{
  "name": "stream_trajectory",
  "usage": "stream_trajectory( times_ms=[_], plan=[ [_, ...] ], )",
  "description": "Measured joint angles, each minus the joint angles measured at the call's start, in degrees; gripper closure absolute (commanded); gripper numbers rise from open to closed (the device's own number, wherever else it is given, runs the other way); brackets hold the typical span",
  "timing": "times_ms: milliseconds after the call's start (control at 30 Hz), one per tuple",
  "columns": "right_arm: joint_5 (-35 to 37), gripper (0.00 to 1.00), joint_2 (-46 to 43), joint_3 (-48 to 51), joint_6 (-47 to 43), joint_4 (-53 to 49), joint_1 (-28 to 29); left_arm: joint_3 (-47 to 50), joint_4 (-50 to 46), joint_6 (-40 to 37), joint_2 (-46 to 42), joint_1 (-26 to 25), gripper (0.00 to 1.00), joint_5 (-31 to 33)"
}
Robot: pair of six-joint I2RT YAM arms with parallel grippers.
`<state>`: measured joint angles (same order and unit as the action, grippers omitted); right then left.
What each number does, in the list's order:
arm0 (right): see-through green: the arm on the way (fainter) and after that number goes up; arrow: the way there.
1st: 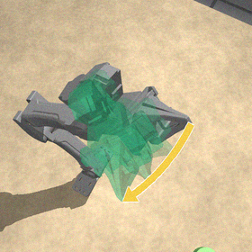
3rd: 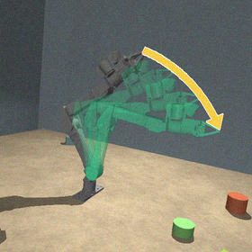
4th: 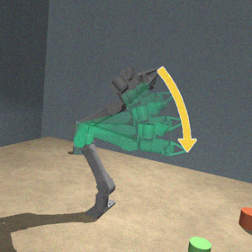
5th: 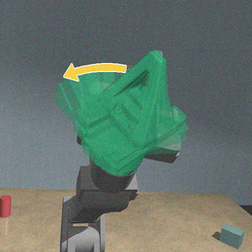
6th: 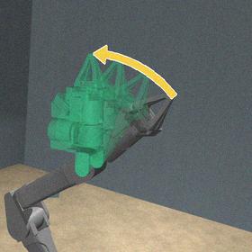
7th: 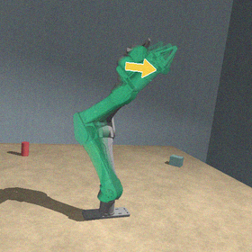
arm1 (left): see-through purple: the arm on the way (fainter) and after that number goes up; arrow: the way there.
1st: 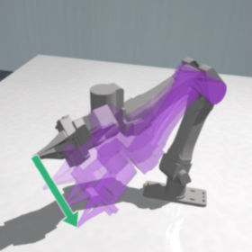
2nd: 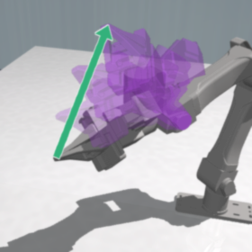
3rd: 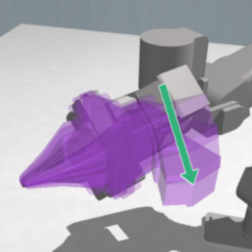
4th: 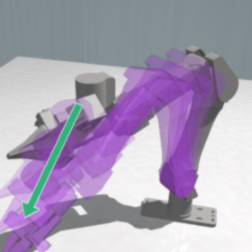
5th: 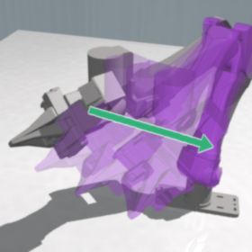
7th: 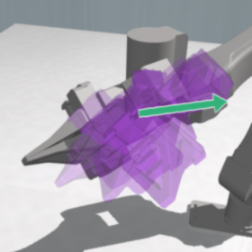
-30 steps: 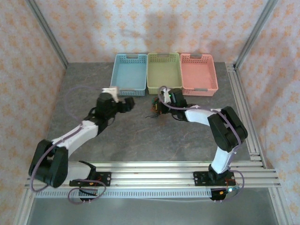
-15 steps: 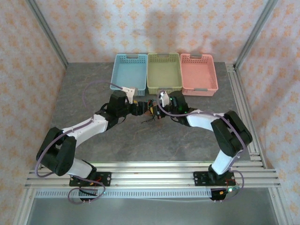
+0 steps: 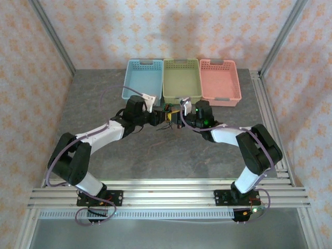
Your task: Untangle the cables
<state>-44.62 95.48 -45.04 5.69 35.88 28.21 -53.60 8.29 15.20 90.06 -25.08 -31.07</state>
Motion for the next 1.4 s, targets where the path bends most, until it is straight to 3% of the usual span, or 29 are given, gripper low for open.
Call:
stream_trajectory(
  times_ms=[67,167,267,367,400,567,700,800,867,933,1000,1067,1233,1400],
  plan=[
    [-0.2,1.0,0.0,0.0,0.2,0.2,0.0,-1.7,-0.4,0.5,1.8,0.4,0.34,-0.4],
    [-0.3,1.0,0.0,0.0,0.3,0.1,-0.5,-1.9,-0.4,1.3,2.8,1.2,0.41,-1.2],
    [-0.4,1.0,0.0,0.0,0.3,0.1,-0.4,-2.5,-0.5,1.7,3.7,1.5,0.65,-2.3],
    [-0.2,1.0,0.1,0.0,0.3,0.0,-0.5,-3.3,-0.5,2.4,4.3,1.2,0.99,-3.1],
    [-0.2,1.0,0.1,0.0,0.3,-0.1,-0.5,-3.3,-0.5,2.5,4.3,1.2,1.0,-2.9],
    [0.9,0.78,0.1,0.0,0.0,-0.7,-0.4,-2.5,-0.3,2.8,3.6,1.2,1.0,1.7],
    [5.4,0.78,-0.1,0.0,-0.4,-2.4,-0.3,3.0,1.0,4.5,-0.8,3.4,1.0,6.4],
    [9.9,0.89,-0.6,0.0,-0.4,-3.9,-0.9,6.8,2.9,6.3,-4.2,6.2,1.0,9.2],
    [12.1,0.9,-1.1,0.0,-0.3,-4.4,-1.6,8.3,4.5,7.1,-5.6,7.4,1.0,10.2],
    [13.0,0.78,-1.4,0.0,-0.3,-4.6,-2.4,9.0,5.9,7.5,-6.0,7.6,1.0,10.2],
    [12.7,0.58,-1.4,0.1,0.0,-4.5,-2.8,9.1,7.1,7.8,-6.0,7.5,1.0,9.0],
    [11.2,0.49,-1.4,0.2,-0.3,-3.9,-2.5,9.1,8.5,7.9,-6.0,7.3,1.0,7.6],
    [7.5,0.4,-1.3,0.2,-2.8,-3.5,0.9,9.1,10.6,7.5,-6.0,6.3,1.0,4.7],
    [5.4,0.38,-1.2,0.2,-4.7,-3.3,3.0,9.1,10.6,6.3,-6.0,4.0,1.0,2.6]
  ],
)
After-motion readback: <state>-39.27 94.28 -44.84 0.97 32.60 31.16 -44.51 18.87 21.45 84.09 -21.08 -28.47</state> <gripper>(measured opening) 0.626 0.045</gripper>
